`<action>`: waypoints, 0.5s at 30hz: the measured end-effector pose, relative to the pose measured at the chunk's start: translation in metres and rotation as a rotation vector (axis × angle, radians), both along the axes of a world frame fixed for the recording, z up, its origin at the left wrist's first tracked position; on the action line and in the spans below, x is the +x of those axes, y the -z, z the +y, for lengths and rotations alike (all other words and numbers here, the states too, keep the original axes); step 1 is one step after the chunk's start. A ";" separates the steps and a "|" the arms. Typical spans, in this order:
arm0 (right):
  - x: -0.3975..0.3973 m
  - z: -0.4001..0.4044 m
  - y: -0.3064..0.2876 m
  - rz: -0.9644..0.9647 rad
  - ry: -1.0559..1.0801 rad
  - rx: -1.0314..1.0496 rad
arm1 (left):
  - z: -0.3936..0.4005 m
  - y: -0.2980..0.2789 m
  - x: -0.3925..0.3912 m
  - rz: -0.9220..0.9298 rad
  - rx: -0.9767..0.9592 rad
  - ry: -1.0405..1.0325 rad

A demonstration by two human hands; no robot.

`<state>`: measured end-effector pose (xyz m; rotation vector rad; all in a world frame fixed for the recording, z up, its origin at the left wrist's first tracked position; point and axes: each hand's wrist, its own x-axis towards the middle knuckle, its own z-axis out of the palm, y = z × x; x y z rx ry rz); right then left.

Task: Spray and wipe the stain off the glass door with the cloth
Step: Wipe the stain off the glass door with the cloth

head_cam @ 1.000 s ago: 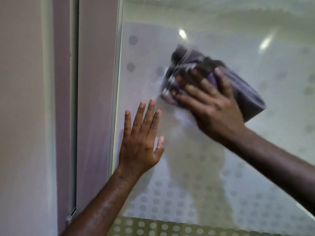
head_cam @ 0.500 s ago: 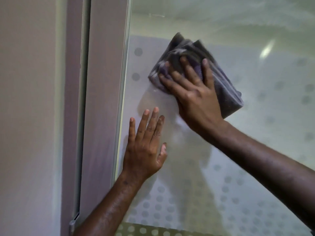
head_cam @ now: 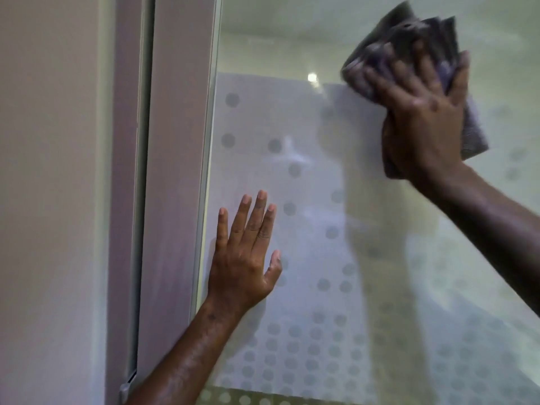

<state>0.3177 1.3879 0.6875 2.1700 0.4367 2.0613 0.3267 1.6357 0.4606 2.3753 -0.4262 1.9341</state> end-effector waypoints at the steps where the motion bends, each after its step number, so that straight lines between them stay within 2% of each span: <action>1: 0.000 -0.003 -0.004 0.008 -0.021 0.069 | 0.000 0.000 -0.001 0.003 0.000 -0.003; 3: 0.001 0.003 -0.002 -0.007 -0.069 0.157 | 0.000 0.002 0.000 0.001 0.005 -0.013; 5: 0.004 0.024 0.009 -0.048 -0.110 0.148 | -0.001 0.004 0.001 -0.007 0.010 -0.019; 9: 0.010 0.059 0.037 -0.030 -0.082 -0.242 | 0.002 0.002 0.004 -0.029 0.016 -0.024; 11: 0.009 0.054 0.033 -0.018 -0.038 -0.373 | 0.004 0.002 0.006 -0.039 0.016 -0.029; 13: 0.008 0.038 0.021 -0.039 -0.001 -0.389 | 0.004 0.004 0.006 -0.052 0.019 -0.028; 15: 0.007 0.013 0.011 -0.084 0.005 -0.289 | 0.004 0.005 0.007 -0.062 0.022 -0.019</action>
